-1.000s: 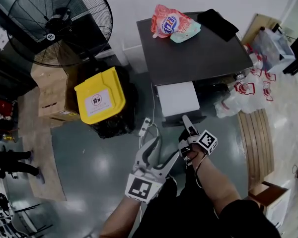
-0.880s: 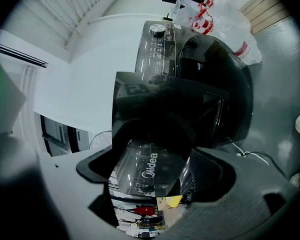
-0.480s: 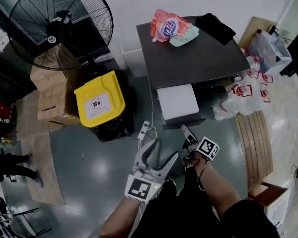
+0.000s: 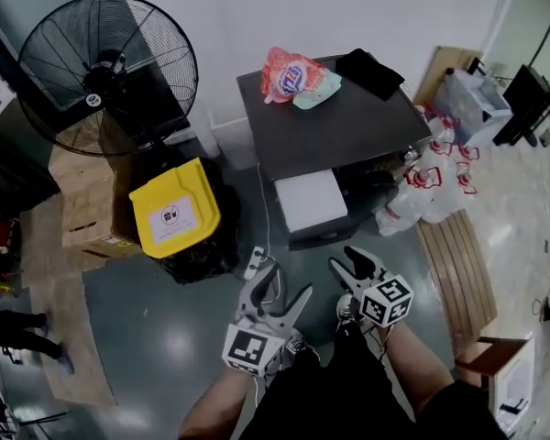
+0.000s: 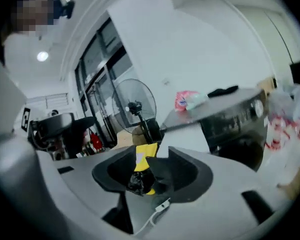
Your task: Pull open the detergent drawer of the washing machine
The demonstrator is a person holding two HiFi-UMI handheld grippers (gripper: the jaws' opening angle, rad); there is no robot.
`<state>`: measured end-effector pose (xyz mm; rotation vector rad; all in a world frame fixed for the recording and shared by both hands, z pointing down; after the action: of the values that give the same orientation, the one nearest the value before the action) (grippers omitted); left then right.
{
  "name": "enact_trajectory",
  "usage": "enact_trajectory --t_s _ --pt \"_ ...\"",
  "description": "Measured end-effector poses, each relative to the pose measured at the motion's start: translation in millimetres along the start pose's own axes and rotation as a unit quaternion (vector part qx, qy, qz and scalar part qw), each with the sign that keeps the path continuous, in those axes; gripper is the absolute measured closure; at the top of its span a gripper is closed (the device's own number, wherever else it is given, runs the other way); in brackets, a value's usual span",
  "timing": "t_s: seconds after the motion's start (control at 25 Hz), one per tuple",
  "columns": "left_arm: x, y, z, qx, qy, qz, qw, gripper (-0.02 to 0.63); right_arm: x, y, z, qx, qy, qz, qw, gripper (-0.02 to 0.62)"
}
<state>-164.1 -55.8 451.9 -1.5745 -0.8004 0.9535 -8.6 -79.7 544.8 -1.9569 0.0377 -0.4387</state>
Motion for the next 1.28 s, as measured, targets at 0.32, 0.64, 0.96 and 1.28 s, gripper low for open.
enact_trajectory --t_s 0.32,0.64,0.96,1.28 --pt "26.8 22.6 -8.9 0.014 0.011 -0.023 0.9996 0.341 -41.5 99.1 70.3 0.112 0.014 0.191 0.975 0.597" --pt "67.0 34.0 -24.1 0.021 0.075 -0.035 0.9963 0.546 -31.7 137.2 118.7 0.145 0.047 0.195 0.969 0.595" --pt "120.3 26.5 -40.2 0.008 0.138 -0.032 0.9898 0.586 -2.4 130.2 160.1 0.14 0.088 0.184 0.969 0.594" --pt "161.1 19.2 -57.2 0.008 0.16 -0.034 0.9865 0.586 20.4 118.3 186.3 0.134 0.111 0.184 0.967 0.592"
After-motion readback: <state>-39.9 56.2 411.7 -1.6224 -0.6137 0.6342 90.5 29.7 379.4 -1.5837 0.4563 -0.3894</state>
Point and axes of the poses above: the fingertips, and each gripper's own axes: z backward along the fingers, x to its right, y out of its top, the point moved 4 cm from there along z, backward along the fingers, and after that the axes turned 13 degrees about -y, right-handed, at the moved point
